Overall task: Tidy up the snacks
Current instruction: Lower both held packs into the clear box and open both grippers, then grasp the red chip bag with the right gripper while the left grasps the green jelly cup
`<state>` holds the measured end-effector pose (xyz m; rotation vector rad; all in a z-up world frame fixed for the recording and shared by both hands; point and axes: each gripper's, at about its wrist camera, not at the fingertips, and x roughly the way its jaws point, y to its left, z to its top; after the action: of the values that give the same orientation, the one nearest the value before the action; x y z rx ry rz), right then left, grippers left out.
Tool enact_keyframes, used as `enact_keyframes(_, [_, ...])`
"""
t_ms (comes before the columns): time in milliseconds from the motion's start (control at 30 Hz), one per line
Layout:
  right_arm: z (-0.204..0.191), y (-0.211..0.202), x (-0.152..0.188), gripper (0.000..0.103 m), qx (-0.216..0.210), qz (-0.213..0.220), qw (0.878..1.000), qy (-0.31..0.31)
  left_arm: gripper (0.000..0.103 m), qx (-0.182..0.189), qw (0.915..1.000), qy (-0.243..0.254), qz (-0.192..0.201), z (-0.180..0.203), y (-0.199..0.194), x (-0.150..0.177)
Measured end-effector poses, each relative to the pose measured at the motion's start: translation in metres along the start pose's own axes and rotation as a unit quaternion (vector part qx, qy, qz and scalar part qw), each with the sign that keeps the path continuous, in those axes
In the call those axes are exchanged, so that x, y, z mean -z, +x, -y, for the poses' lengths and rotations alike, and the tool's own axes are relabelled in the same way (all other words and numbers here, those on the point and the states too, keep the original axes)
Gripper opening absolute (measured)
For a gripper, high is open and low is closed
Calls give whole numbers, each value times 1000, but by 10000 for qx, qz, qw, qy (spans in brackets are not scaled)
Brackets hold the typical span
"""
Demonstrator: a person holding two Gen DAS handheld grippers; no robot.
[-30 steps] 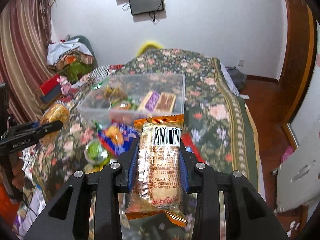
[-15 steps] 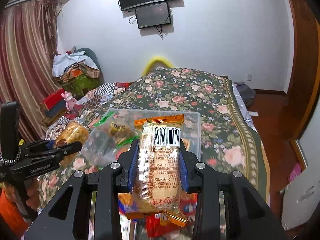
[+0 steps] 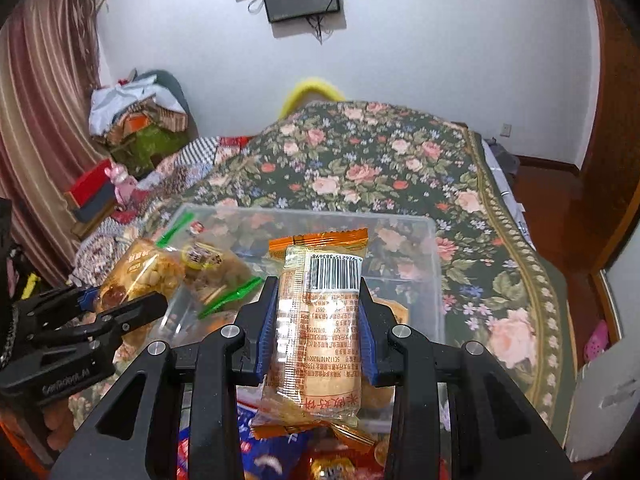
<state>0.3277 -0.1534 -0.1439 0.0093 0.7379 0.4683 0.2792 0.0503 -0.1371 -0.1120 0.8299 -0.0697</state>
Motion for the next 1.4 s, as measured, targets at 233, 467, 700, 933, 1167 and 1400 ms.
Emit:
enact_keyframes(233, [-2, 22, 5, 32, 40, -287, 9996, -22, 45, -13, 9999, 30, -111, -2, 12, 3])
enact_keyframes(467, [0, 13, 12, 54, 204, -306, 9993, 56, 49, 95, 9995, -88, -282, -5, 10, 4])
enact_keyframes(700, [-2, -15, 13, 65, 248, -92, 9995, -181, 52, 65, 9999, -85, -126, -5, -10, 6])
enact_keyframes(933, [8, -54, 22, 79, 240, 165, 9995, -147, 61, -13, 10000, 37, 89, -4, -40, 18])
enact_keyframes(1167, [20, -83, 43, 85, 473, 223, 9984, -217, 68, 22, 9998, 216, 35, 3, -57, 45])
enact_keyframes(1400, [36, -92, 74, 97, 495, -34, 9988, 39, 70, 149, 9993, 192, -299, 9, -55, 76])
